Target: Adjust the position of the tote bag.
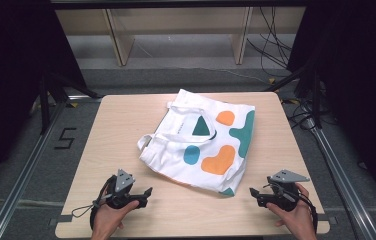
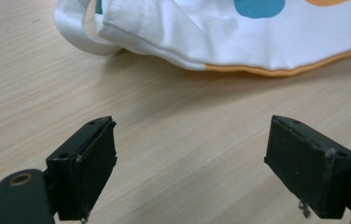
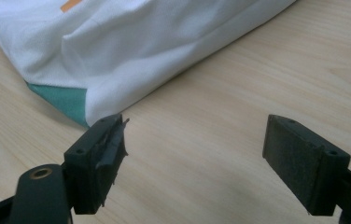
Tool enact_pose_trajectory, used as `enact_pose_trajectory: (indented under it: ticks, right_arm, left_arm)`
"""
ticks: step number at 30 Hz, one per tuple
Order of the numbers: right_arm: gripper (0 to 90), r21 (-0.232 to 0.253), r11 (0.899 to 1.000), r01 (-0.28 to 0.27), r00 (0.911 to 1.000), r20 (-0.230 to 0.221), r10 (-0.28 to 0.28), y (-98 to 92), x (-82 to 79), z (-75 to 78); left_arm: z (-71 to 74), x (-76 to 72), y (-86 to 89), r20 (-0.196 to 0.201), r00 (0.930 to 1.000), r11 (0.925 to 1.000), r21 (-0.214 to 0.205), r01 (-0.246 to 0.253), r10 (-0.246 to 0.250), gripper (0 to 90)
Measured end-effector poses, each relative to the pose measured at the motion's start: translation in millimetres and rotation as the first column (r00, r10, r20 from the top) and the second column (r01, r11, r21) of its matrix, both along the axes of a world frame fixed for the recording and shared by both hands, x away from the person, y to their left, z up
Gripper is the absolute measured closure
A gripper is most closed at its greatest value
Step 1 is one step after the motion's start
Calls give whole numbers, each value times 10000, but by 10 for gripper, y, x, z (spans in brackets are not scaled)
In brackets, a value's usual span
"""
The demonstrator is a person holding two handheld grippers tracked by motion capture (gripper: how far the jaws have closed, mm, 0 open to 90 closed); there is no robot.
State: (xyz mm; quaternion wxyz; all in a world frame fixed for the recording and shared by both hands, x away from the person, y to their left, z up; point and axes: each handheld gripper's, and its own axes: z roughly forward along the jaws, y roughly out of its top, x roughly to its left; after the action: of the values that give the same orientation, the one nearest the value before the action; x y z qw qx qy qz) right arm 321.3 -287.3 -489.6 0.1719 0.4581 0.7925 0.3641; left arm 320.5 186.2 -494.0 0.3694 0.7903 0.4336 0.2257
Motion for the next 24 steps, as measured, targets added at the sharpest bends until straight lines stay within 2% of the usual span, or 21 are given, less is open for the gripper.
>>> enact_pose_trajectory:
  ticks: [1, 2, 5, 6, 7, 9, 10, 11, 12, 13, 14, 15, 16, 17, 18, 19, 20, 21, 22, 23, 24]
  right_arm:
    - [221, 78, 9999, 110, 9999, -120, -109, 18, -7, -4]
    - [221, 22, 9999, 105, 9999, 14, -105, 18, -8, -5]
    - [221, -24, 9996, 274, 9996, -57, -274, 31, -15, -3]
    - [221, 1, 10000, -17, 10000, -23, 17, 22, 8, -17]
    - [220, -85, 9999, 72, 10000, 8, -72, 11, 6, -13]
    - [221, 1, 10000, -71, 9999, 80, 71, 17, 15, -20]
    - [220, 142, 9999, 40, 9999, -104, -39, 44, -1, -19]
    - [220, 122, 9998, 143, 9996, -235, -140, 49, -11, -15]
    - [220, 122, 9998, 143, 9996, -235, -140, 49, -11, -15]
    - [220, 12, 9999, 166, 9996, -248, -165, 48, -14, -7]
    - [220, -38, 10000, -55, 9999, -108, 54, 38, 4, -9]
    - [220, -13, 10000, -38, 9999, -96, 38, 42, 3, -11]
    - [220, -222, 9997, -129, 9999, 18, 129, 35, 6, -20]
    - [220, -222, 9997, -129, 9999, 18, 129, 35, 6, -20]
    - [220, -238, 9996, -132, 9999, 15, 133, 35, 7, -21]
    - [220, -233, 9996, -164, 9999, 2, 164, 35, 10, -24]
    - [220, -217, 9996, -185, 9998, 40, 186, 34, 14, -24]
    - [220, -216, 9996, -191, 9998, 30, 192, 35, 16, -25]
    - [221, -77, 9999, -138, 9999, -98, 137, 48, 9, -24]
    - [221, -77, 9999, -138, 9999, -98, 137, 48, 9, -24]
    - [221, -213, 9997, -79, 9999, -89, 77, 49, 8, -22]
  left_arm:
    - [1, 15, -16, 63, 9999, 9996, -236, -121, 122, 155]
    - [13, 59, 1, -6, 10000, 10000, -17, -57, 57, 163]
    - [23, 98, 6, -86, 10000, 10000, -36, -36, 36, 163]
    - [37, 135, 17, 26, 10000, 10000, -21, 38, -38, 163]
    - [56, 171, 3, 69, 9996, 9992, -305, -264, 266, 164]
    - [78, 192, 7, 74, 9998, 9992, -337, -206, 208, 164]
    - [116, 226, -3, 329, 9990, 9973, -685, -273, 296, 164]
    - [148, 247, -15, 466, 9983, 9963, -794, -318, 355, 164]
    - [148, 247, -15, 466, 9983, 9963, -794, -318, 355, 164]
    - [200, 305, -28, 652, 9974, 9967, -770, -243, 294, 164]
    - [214, 329, -36, 722, 9970, 9972, -710, -219, 270, 162]
    - [217, 359, -45, 682, 9973, 9971, -733, -209, 259, 168]
    - [219, 405, -52, 677, 9975, 9972, -722, -175, 224, 196]
    - [227, 427, -43, 612, 9980, 9987, -504, -112, 143, 196]
    - [207, 487, -71, 588, 9980, 9965, -807, -192, 240, 201]
    - [210, 527, -65, 481, 9988, 9985, -530, -97, 123, 212]
    - [195, 563, -87, 522, 9985, 9977, -672, -110, 145, 241]
    - [202, 591, -81, 393, 9992, 9990, -437, 10, 7, 249]
    - [188, 616, -92, 389, 9992, 9986, -531, -45, 66, 248]
    - [202, 625, -87, 247, 9997, 9997, -250, -34, 40, 248]
    - [201, 666, -98, 306, 9995, 9999, -128, 1, 3, 281]
